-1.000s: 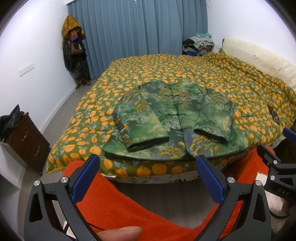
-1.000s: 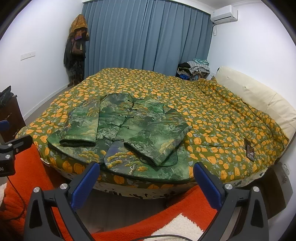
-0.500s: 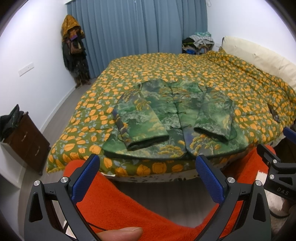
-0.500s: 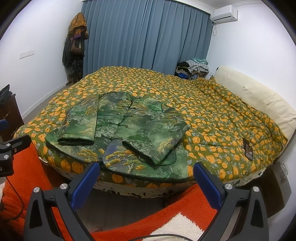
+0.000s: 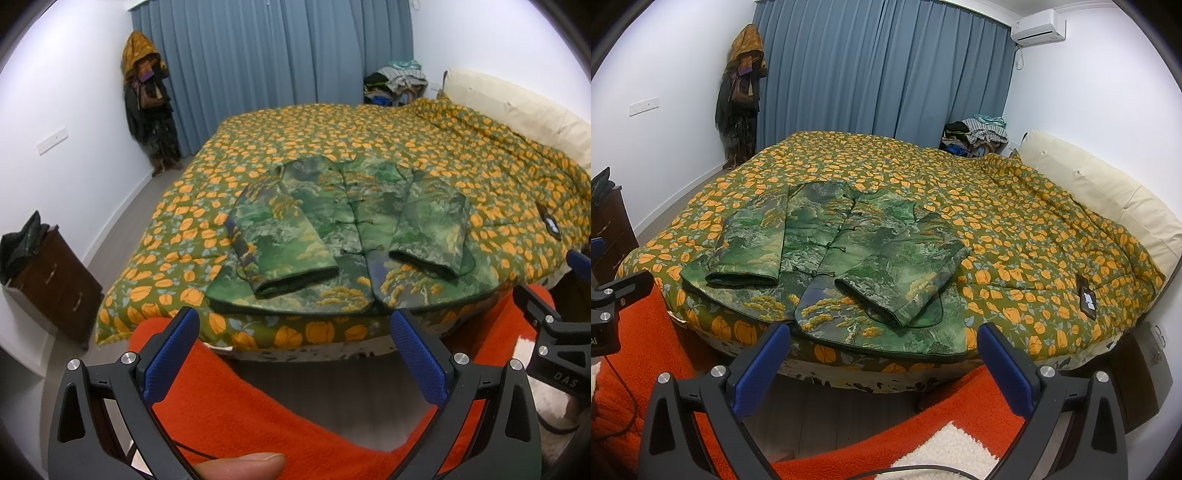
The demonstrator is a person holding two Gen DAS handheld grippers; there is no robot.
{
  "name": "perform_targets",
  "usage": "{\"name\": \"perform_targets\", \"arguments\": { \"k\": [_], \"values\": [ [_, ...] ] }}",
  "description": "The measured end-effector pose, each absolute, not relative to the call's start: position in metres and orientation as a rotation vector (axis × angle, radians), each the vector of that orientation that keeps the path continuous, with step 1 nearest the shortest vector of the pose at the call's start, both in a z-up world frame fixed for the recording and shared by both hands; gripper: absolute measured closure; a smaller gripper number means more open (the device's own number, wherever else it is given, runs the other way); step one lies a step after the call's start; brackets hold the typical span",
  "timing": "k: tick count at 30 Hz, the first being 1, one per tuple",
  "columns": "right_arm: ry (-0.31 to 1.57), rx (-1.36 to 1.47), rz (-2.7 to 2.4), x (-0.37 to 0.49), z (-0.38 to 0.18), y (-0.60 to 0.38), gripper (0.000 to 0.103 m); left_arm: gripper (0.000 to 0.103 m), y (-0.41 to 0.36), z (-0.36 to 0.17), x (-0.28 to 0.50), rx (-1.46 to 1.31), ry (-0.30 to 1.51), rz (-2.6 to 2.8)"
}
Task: Fold large clothes
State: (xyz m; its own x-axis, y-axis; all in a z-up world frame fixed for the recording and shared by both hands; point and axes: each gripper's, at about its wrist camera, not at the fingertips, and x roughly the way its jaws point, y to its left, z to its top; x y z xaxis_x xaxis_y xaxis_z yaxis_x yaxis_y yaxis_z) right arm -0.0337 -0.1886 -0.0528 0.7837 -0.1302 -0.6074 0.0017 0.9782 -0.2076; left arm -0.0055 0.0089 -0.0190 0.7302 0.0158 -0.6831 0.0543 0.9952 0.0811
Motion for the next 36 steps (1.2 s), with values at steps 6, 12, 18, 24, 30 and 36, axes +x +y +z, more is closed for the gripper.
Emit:
{"name": "perform_targets", "arguments": {
  "k": [6,12,18,24,30,36],
  "values": [
    [0.667,-0.214,-0.067,-0.0348,-0.0554,-0.1859,0.000,0.000,0.0083,-0.0186,-0.0056,0.100,0.752,-0.018],
    [0.668,-0.215,-0.069,-0.0340,-0.0563,-0.1844,0.000,0.000,0.0075,-0.0183,-0.0056,0.102,0.753,-0.018],
    [0.673,-0.214,-0.068,-0.0337,-0.0557,-0.1832,0.000,0.000,0.0090,-0.0185,-0.0057,0.104,0.752,-0.015],
    [0.673,-0.217,-0.067,-0.0331,-0.0566,-0.1829,0.000,0.000,0.0098,-0.0185,-0.0058,0.108,0.753,-0.013],
    [0.674,-0.217,-0.068,-0.0332,-0.0566,-0.1816,0.000,0.000,0.0106,-0.0180,-0.0058,0.109,0.754,-0.012],
    [0.675,-0.216,-0.068,-0.0329,-0.0565,-0.1821,0.000,0.000,0.0097,-0.0181,-0.0061,0.111,0.754,-0.013]
  ]
}}
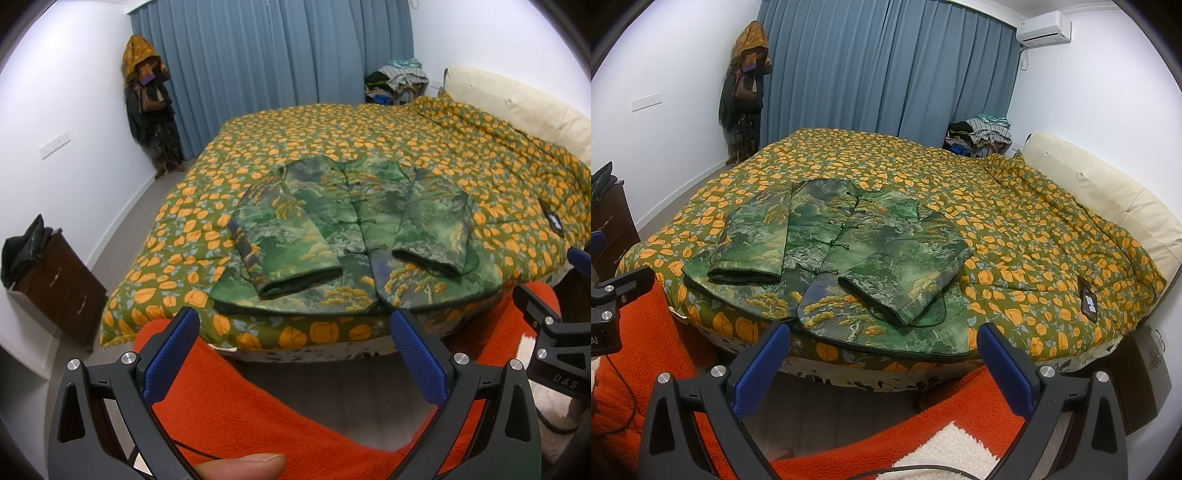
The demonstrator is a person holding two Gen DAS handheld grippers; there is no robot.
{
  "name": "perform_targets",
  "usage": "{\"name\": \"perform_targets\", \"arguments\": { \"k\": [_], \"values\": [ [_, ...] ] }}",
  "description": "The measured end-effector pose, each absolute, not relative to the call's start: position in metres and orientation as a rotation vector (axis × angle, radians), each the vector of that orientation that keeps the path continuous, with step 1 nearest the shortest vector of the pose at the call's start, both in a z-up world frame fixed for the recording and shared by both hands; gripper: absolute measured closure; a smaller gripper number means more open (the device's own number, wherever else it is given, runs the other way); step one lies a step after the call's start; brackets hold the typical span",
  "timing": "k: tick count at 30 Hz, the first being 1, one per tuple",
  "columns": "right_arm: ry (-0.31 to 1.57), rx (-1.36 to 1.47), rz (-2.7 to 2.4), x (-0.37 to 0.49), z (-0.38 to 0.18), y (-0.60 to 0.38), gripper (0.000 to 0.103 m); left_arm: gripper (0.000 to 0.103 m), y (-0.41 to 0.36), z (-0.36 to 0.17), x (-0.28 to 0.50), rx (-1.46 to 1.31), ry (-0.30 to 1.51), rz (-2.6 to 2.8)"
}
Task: Fold large clothes
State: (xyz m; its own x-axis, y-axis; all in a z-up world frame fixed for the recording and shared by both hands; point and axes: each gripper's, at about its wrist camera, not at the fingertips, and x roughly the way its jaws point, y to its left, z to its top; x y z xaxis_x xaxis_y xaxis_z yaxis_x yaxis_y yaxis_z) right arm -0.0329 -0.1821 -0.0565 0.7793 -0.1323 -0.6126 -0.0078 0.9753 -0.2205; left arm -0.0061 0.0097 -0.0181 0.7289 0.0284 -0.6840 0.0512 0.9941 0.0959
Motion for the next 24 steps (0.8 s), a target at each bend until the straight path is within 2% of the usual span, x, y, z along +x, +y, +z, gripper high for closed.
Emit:
{"name": "perform_targets", "arguments": {
  "k": [24],
  "values": [
    [0.678,-0.218,-0.068,-0.0329,-0.0568,-0.1814,0.000,0.000,0.0047,-0.0201,-0.0057,0.123,0.763,-0.017]
  ]
}}
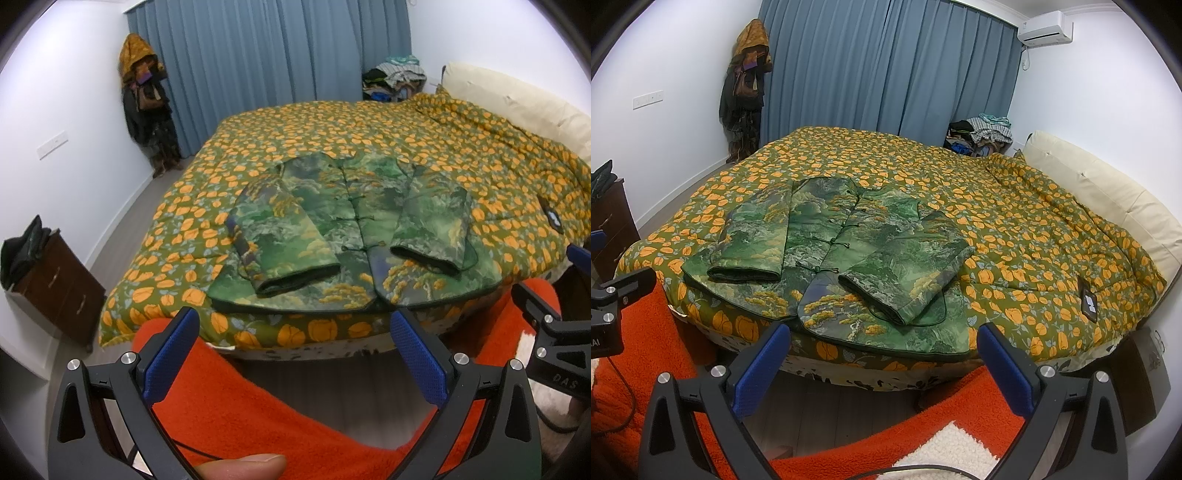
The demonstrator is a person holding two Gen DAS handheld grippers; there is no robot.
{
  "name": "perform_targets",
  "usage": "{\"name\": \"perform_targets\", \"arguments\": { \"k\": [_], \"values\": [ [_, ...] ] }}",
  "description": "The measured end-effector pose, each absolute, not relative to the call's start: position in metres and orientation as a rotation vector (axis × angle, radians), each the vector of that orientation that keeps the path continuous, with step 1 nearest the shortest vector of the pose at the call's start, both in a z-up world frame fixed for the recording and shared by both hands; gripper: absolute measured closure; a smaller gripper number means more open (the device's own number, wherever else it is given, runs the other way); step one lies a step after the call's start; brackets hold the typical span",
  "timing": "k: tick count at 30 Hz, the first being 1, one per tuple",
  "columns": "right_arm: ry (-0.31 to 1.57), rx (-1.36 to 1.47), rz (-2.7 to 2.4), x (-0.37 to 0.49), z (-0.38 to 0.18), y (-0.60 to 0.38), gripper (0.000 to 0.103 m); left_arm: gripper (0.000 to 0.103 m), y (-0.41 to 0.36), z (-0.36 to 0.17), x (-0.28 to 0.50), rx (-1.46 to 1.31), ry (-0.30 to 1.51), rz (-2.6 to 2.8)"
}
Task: Fold large clothes
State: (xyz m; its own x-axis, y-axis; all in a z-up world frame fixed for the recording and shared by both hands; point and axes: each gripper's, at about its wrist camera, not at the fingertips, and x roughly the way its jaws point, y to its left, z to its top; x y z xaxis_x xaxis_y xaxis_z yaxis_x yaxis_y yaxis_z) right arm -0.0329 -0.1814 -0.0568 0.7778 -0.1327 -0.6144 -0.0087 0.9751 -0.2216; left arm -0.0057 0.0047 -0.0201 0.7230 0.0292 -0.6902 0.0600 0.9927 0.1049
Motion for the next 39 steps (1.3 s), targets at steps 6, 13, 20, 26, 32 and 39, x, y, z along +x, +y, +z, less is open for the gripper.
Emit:
{"name": "perform_targets", "arguments": {
  "k": [6,13,20,26,32,39],
  "values": [
    [0.680,-0.199,-0.041,-0.033,-0.059,-0.183,0.000,0.000,0.009,-0.022,0.002,0.089,0.791,-0.075],
    [0.655,-0.133,0.085,-0.013,-0.048,-0.208,0.000,0.000,0.012,-0.027,0.018,0.156,0.741,-0.070],
    [0.806,-0.535,0.276,0.077,-0.108,-0.201,0.000,0.000,0.026,-0.044,0.054,0.127,0.822,-0.081],
    [0.916,-0.613,0.264,0.168,-0.184,-0.200,0.002,0.000,0.036,-0.057,0.067,0.108,0.851,-0.035],
    [1.052,-0.526,0.267,0.216,-0.229,-0.217,0.034,0.000,0.038,-0.084,0.085,0.103,0.948,-0.057],
    [0.911,-0.241,0.169,0.198,-0.138,-0.280,0.091,0.000,0.040,-0.085,0.125,0.147,0.949,-0.122]
  ]
}}
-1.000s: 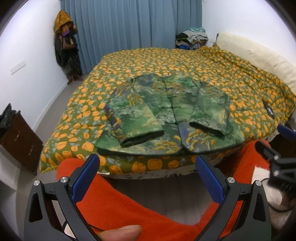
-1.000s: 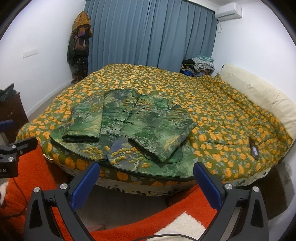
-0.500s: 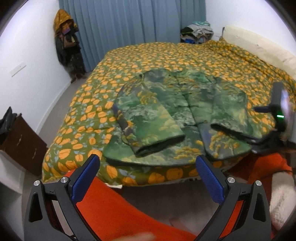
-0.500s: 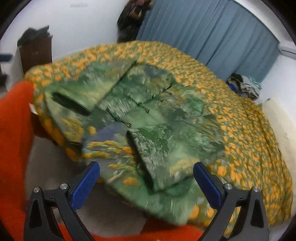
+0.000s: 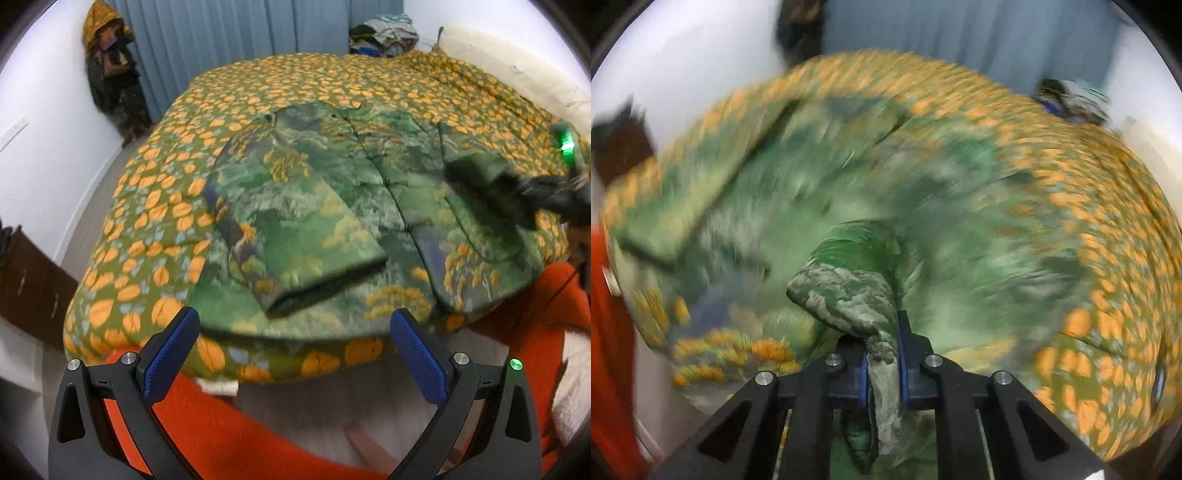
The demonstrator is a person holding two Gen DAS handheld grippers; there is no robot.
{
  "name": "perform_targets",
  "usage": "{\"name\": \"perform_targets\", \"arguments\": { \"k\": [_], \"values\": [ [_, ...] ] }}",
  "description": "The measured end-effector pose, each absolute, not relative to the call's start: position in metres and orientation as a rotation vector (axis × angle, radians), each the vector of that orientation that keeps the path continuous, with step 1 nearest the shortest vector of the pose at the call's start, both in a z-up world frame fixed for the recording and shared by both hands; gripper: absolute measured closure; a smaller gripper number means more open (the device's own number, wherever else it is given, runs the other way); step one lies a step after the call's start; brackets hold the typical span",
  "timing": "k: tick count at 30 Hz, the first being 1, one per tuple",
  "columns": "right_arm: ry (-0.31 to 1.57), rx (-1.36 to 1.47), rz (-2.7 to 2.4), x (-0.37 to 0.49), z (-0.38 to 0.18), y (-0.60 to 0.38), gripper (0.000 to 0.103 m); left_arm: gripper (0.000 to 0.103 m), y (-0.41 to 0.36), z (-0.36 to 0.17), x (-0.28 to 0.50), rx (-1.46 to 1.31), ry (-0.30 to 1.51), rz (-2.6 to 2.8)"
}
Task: Fold large clothes
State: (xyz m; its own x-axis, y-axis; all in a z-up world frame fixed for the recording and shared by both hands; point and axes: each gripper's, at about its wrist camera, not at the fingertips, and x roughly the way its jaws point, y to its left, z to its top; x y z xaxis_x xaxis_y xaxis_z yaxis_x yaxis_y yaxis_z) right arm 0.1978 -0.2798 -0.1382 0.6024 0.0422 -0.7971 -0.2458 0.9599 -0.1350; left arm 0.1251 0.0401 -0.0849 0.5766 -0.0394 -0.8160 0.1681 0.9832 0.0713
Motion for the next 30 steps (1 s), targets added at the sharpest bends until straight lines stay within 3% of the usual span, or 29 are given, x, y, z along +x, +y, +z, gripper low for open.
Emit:
{"name": "perform_targets", "arguments": {
  "k": [4,7,16,18,19,20,28,30],
  "values": [
    [0.789,-0.139,-0.020,0.185,-0.072,-0.359,0.091,0.000,0.047,-0.082,0.154,0.135,0.939,-0.193],
    [0.769,-0.092,-0.186,0.187,-0.052,-0.425,0.091,0.000,0.045,-0.090,0.174,0.152,0.959,-0.280],
    [0.899,0.088,-0.544,0.206,-0.115,-0.572,0.090,0.001,0.038,-0.115,0.191,0.345,1.007,-0.430],
    [0.932,0.079,-0.638,0.203,-0.132,-0.578,0.070,0.000,0.040,-0.120,0.190,0.390,1.012,-0.480],
    [0.930,0.065,-0.676,0.200,-0.135,-0.581,0.048,0.000,0.040,-0.123,0.189,0.414,1.017,-0.501],
    [0.917,0.051,-0.691,0.196,-0.136,-0.578,0.036,0.001,0.041,-0.127,0.190,0.432,1.022,-0.512],
    [0.776,0.046,-0.535,0.170,-0.105,-0.512,0.036,0.003,0.021,-0.189,0.213,0.654,1.060,-0.533],
    [0.734,0.045,-0.456,0.165,-0.093,-0.480,0.036,0.026,0.030,-0.191,0.225,0.579,1.099,-0.558]
  ]
}}
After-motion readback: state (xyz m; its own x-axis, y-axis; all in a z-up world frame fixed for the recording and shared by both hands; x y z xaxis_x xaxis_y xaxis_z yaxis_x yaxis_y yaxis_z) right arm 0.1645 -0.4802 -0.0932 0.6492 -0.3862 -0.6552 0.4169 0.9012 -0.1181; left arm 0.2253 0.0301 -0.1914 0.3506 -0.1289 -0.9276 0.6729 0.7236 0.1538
